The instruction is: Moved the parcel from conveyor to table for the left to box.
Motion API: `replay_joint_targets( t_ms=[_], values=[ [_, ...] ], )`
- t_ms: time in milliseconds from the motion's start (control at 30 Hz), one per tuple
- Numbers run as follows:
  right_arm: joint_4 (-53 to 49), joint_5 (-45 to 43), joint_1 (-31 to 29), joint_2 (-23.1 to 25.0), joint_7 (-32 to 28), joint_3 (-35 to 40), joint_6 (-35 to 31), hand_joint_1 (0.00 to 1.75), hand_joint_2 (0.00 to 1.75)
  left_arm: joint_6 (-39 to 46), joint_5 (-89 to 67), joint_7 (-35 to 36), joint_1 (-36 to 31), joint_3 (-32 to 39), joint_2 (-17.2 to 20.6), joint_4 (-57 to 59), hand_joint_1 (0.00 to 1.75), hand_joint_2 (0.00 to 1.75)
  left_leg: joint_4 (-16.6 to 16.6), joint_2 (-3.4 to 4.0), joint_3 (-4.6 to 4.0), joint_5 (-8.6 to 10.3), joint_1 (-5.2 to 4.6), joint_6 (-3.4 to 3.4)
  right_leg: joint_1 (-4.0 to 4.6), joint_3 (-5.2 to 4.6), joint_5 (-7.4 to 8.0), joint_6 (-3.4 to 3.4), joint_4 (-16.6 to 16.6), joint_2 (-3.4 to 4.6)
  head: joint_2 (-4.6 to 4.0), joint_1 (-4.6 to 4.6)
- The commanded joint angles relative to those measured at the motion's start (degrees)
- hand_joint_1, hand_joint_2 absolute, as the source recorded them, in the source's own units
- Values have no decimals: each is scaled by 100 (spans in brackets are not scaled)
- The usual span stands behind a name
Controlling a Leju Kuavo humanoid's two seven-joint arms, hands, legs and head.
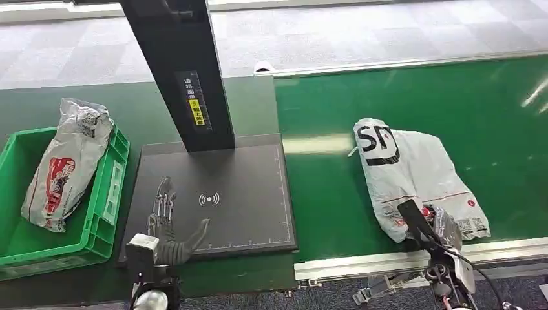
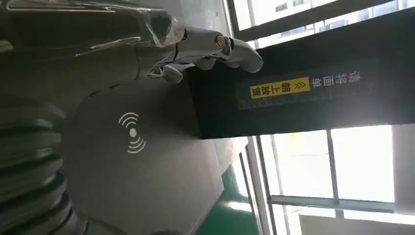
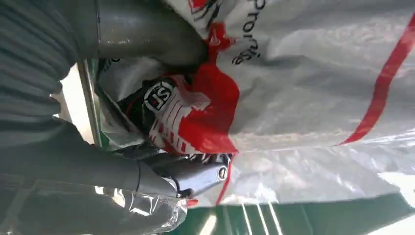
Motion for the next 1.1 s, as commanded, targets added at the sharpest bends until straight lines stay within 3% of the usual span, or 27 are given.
replay_joint_targets(
  t_ms=[33,233,267,300,467,667,733,800,967,1100],
  values=[
    [-2108,-6,176,573,-266,115,-133,175,175,2,-81,69,-34,232,-58,-9,0,175,2,33,-14,4,-5,1,-4,-28,10,-5,8,20,0,-2],
    [-4050,-296,711,797,-314,780,-109,175,175,-11,-119,64,-13,308,-83,-19,0,175,1,22,-12,2,-5,1,-3,-24,4,-4,8,12,0,-2],
    [-4538,-502,859,843,-633,1026,-188,175,175,-11,-124,61,-15,316,-81,-17,0,175,1,17,-11,2,-5,1,-4,-20,3,-3,8,9,0,-2],
    [-4848,-495,958,861,-407,1177,-147,175,175,-12,-126,59,-18,324,-82,-14,0,175,-1,23,-12,3,-6,2,-4,-23,6,-4,6,11,0,0],
    [-5675,-708,1264,772,-552,2258,122,175,175,19,-143,0,-6,261,-18,46,0,175,-1,22,-13,3,-6,1,-4,-24,4,-4,9,12,0,-2],
    [-5021,-607,1125,804,-421,3413,349,175,175,18,-100,-26,-193,174,15,267,0,175,-8,25,2,4,-1,0,1,-9,7,-4,-2,15,0,-2],
    [-4507,-619,923,976,-454,3815,652,175,175,30,-56,-29,-318,132,7,388,0,175,-10,28,1,8,0,0,2,-10,12,-5,-4,15,0,-2],
    [-4090,-571,790,1142,-416,4046,398,175,175,75,-1,-37,-401,85,14,480,0,175,-7,29,6,4,1,-1,3,-4,8,-3,-2,20,0,0],
    [-3382,-615,636,1452,-519,4848,788,175,175,248,137,-10,-579,89,24,633,0,175,-15,29,9,10,1,-1,4,-3,12,-6,-7,17,0,0],
    [-3301,-677,625,1456,-518,4932,717,175,175,260,158,-1,-582,71,43,621,0,175,-13,23,7,9,1,-1,4,-3,9,-4,-4,12,0,0]
  ],
)
